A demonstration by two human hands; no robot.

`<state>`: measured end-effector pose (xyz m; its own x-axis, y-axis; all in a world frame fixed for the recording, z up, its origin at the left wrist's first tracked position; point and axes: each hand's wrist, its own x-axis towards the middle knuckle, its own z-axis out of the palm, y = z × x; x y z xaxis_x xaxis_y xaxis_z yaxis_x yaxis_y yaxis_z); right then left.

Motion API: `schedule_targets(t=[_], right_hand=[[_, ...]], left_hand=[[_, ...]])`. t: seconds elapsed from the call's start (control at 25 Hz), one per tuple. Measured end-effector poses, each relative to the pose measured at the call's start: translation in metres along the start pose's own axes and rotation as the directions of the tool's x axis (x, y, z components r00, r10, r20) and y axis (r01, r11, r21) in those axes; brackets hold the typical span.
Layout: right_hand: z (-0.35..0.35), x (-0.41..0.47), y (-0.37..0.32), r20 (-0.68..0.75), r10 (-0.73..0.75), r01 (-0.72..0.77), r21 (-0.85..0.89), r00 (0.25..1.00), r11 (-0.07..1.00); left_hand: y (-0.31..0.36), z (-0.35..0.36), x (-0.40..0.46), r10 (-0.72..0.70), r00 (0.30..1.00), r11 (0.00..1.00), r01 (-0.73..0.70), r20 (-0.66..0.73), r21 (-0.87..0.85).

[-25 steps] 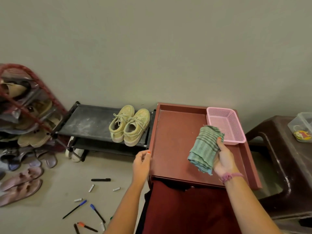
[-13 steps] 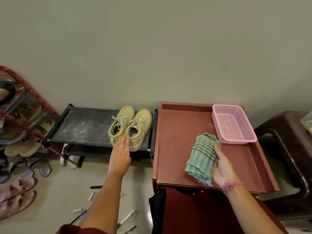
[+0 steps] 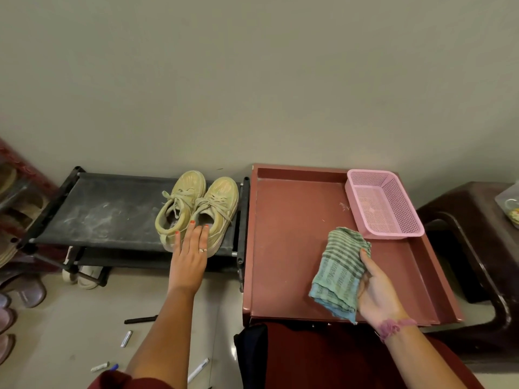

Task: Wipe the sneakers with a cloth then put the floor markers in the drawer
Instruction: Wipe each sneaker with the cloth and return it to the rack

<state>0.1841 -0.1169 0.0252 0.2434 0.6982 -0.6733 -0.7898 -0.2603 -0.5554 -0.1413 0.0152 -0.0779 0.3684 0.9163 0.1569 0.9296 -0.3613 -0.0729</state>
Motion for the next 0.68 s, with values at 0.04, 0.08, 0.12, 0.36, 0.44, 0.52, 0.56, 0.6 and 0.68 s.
schedule_targets(t=[0.04, 0.08, 0.12, 0.36, 0.44, 0.52, 0.56, 0.6, 0.68], right_hand=[[0.000, -0.001, -0.001, 0.002, 0.000, 0.000, -0.001, 1.000, 1.000], [-0.001, -0.003, -0.002, 0.006, -0.001, 0.001, 0.001, 1.000, 1.000], [-0.001, -0.006, -0.003, 0.013, -0.001, 0.001, 0.003, 1.000, 1.000], [-0.006, -0.033, -0.018, 0.026, -0.033, 0.032, 0.014, 0.999, 0.999], [-0.009, -0.045, -0.023, 0.036, -0.037, 0.035, 0.039, 0.999, 0.999], [-0.014, -0.059, -0.026, 0.052, -0.036, 0.033, 0.061, 0.998, 0.998], [-0.017, -0.065, -0.028, 0.061, -0.036, 0.032, 0.071, 0.998, 0.997], [-0.020, -0.070, -0.030, 0.067, -0.036, 0.031, 0.081, 0.997, 0.996], [-0.029, -0.080, -0.033, 0.073, -0.041, 0.035, 0.089, 0.996, 0.995]], left_hand=[[-0.001, 0.001, 0.001, 0.002, 1.000, 1.000, -0.002, 0.012, 0.004], [-0.002, 0.002, 0.002, 0.005, 1.000, 1.000, -0.006, 0.022, 0.010], [-0.003, 0.002, 0.002, 0.013, 1.000, 1.000, -0.013, 0.018, 0.014], [-0.001, -0.037, -0.002, 0.138, 0.990, 0.985, -0.140, -0.026, -0.100], [-0.005, -0.062, -0.006, 0.173, 0.985, 0.972, -0.173, -0.017, -0.158], [-0.006, -0.094, -0.010, 0.190, 0.981, 0.959, -0.191, -0.027, -0.209], [-0.005, -0.112, -0.013, 0.192, 0.981, 0.950, -0.194, -0.032, -0.244], [-0.001, -0.130, -0.015, 0.197, 0.980, 0.938, -0.200, -0.039, -0.284], [0.013, -0.166, -0.020, 0.217, 0.974, 0.902, -0.228, -0.072, -0.367]])
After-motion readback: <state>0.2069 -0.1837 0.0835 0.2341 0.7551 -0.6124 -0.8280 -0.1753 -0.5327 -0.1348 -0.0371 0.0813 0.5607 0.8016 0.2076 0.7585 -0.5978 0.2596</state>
